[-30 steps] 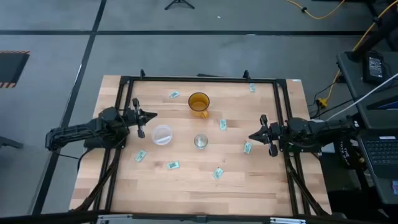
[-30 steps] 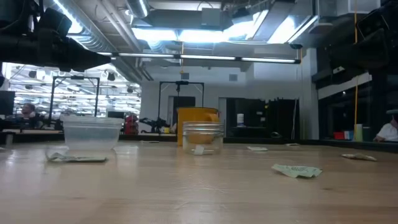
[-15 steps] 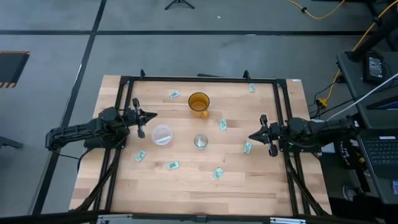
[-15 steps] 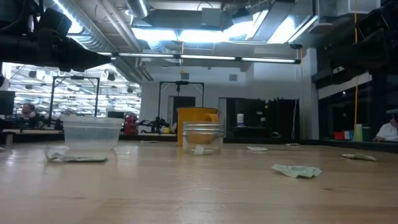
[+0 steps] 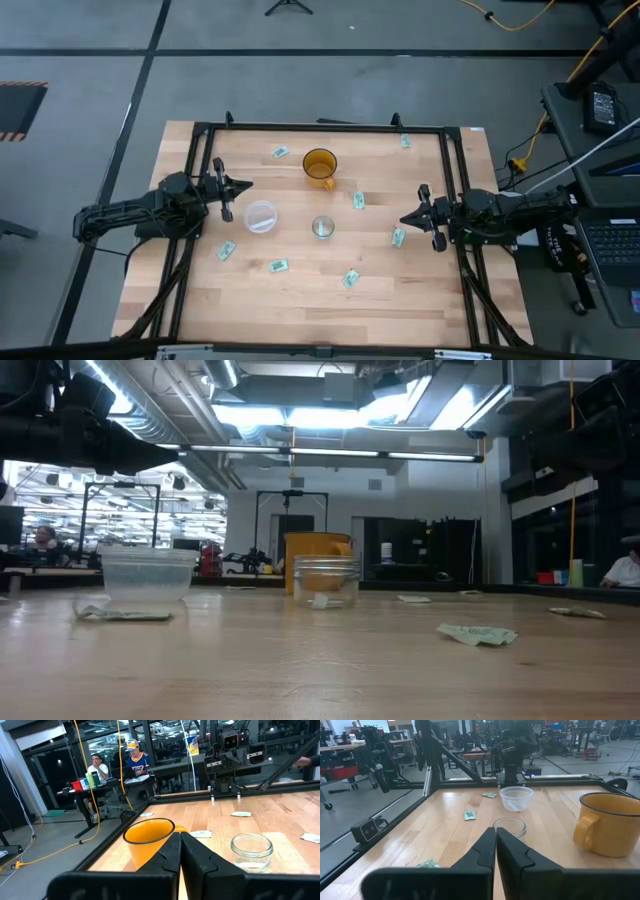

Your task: Pick and place Stevia / Truvia into bins

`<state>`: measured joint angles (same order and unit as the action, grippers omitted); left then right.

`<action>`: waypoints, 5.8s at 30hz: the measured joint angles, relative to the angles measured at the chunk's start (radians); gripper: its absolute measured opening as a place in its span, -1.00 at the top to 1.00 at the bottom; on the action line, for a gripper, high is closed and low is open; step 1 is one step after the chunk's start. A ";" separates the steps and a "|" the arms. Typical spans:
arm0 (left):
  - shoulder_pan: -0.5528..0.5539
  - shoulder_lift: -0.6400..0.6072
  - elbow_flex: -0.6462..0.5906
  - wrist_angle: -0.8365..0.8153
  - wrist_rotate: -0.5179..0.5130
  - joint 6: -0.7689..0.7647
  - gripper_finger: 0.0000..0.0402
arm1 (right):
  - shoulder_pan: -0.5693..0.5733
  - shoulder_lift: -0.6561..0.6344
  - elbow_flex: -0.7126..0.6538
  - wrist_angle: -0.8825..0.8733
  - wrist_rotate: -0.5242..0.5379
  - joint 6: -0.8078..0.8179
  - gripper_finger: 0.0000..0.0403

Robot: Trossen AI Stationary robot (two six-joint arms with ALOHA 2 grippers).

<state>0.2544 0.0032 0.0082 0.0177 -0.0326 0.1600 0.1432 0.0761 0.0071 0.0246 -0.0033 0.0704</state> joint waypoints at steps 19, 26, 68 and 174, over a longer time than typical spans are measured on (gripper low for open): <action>0.000 0.000 0.000 0.000 0.000 0.000 0.98 | 0.000 0.000 0.000 0.000 0.000 0.000 0.91; 0.000 0.000 0.000 0.000 0.000 0.000 0.98 | 0.000 0.000 0.000 0.000 0.000 0.000 0.91; 0.000 0.000 0.000 0.000 0.000 0.000 0.98 | 0.000 0.000 0.000 0.000 0.000 0.000 0.91; 0.128 0.767 0.161 0.458 0.000 -0.060 0.98 | -0.560 1.044 0.627 -0.404 0.450 0.186 0.91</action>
<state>0.3825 0.7704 0.1688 0.4759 -0.0328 0.0998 -0.4171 1.1196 0.6337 -0.3797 0.4466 0.2562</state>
